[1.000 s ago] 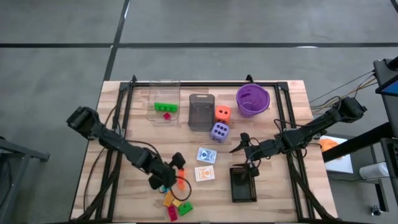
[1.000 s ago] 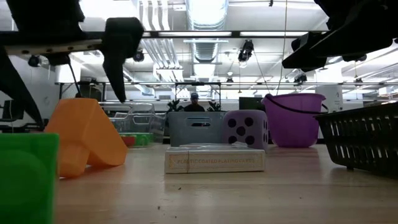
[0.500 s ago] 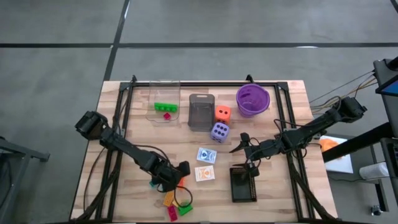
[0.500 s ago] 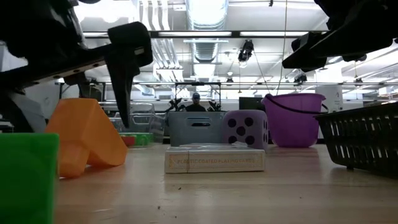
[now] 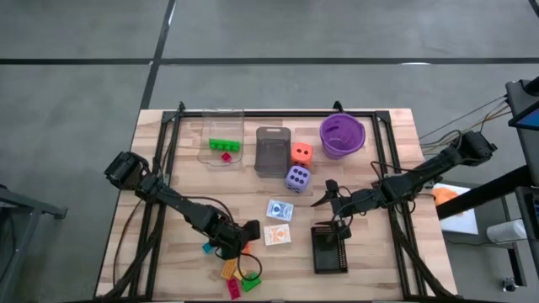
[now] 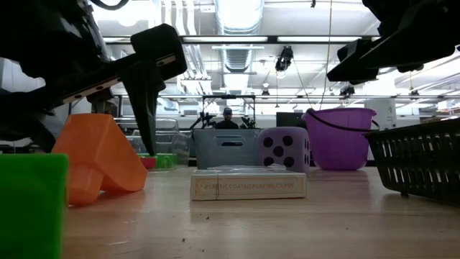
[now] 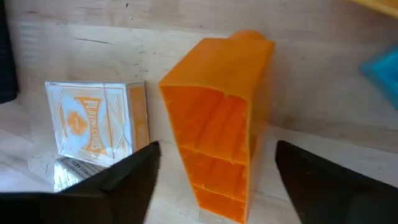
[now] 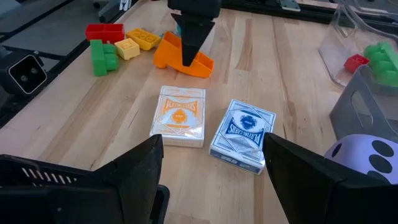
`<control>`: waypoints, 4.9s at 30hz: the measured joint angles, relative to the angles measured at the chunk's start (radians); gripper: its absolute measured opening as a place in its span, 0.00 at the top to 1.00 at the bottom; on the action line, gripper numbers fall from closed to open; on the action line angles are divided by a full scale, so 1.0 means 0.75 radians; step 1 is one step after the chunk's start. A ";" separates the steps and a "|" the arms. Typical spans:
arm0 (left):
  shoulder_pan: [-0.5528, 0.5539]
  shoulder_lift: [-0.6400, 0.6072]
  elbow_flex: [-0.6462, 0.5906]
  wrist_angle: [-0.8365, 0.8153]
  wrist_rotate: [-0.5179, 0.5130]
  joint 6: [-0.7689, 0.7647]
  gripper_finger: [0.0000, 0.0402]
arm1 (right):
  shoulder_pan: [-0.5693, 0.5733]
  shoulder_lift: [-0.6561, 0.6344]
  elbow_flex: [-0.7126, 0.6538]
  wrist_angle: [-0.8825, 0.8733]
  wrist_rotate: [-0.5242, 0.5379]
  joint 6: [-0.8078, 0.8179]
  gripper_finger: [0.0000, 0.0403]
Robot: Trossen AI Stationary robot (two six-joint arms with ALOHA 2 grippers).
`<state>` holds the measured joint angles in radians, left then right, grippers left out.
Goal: Pick & Place Toys
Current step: Put the orange game piece into the transparent bin, then put the left blue game piece into the transparent bin
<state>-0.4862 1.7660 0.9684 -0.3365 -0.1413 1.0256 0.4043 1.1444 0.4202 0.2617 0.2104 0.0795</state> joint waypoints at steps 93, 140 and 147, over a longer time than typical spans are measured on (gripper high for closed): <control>0.537 -0.900 -0.272 -0.174 0.265 -1.652 0.22 | 0.000 0.067 0.001 0.156 -0.054 -0.094 0.32; -0.276 -0.428 -0.344 -0.226 0.184 -3.204 0.22 | 0.000 0.066 0.000 0.068 -0.073 0.003 0.32; -0.289 -0.348 -0.344 -0.215 0.278 -3.219 0.22 | 0.000 0.066 0.000 0.068 -0.073 0.004 0.32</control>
<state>-0.7032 1.5048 0.7101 -0.4976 0.0671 -1.3885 0.4046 1.1942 0.4202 0.3130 0.1558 0.0822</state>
